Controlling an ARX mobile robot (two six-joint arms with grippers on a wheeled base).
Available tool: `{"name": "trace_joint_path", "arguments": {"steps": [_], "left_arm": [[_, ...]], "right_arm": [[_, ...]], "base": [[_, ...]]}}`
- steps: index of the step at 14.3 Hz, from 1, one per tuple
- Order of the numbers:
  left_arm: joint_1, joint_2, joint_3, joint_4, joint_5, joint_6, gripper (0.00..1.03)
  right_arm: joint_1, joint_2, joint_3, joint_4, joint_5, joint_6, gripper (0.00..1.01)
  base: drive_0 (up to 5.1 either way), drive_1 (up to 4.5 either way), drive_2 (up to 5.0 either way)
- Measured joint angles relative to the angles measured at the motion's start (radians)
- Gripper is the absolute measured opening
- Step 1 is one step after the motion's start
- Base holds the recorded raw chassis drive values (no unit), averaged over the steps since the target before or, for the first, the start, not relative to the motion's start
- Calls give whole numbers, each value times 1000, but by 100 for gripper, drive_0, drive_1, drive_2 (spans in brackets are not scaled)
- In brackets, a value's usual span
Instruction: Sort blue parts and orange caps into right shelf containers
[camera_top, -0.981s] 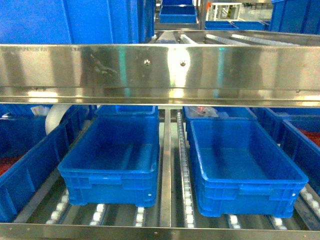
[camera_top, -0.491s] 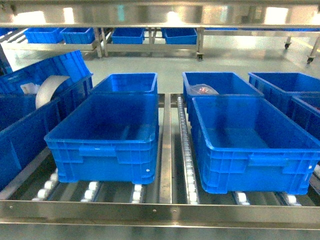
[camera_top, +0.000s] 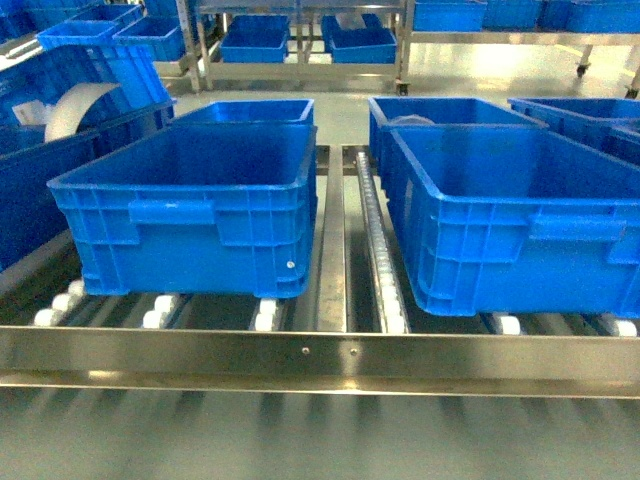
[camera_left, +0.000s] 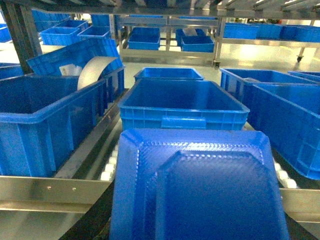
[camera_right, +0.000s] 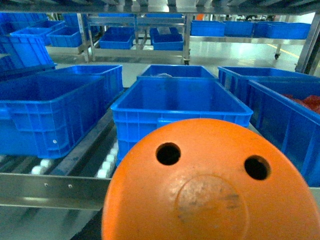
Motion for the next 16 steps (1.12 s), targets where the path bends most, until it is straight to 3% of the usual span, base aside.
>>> {"name": "trace_joint_path", "arguments": {"steps": [16], "left_arm": [[0,0,0,0,-1,0,43]], "right_arm": [[0,0,0,-1,0,0,44]], "base": [[0,0,0]]}}
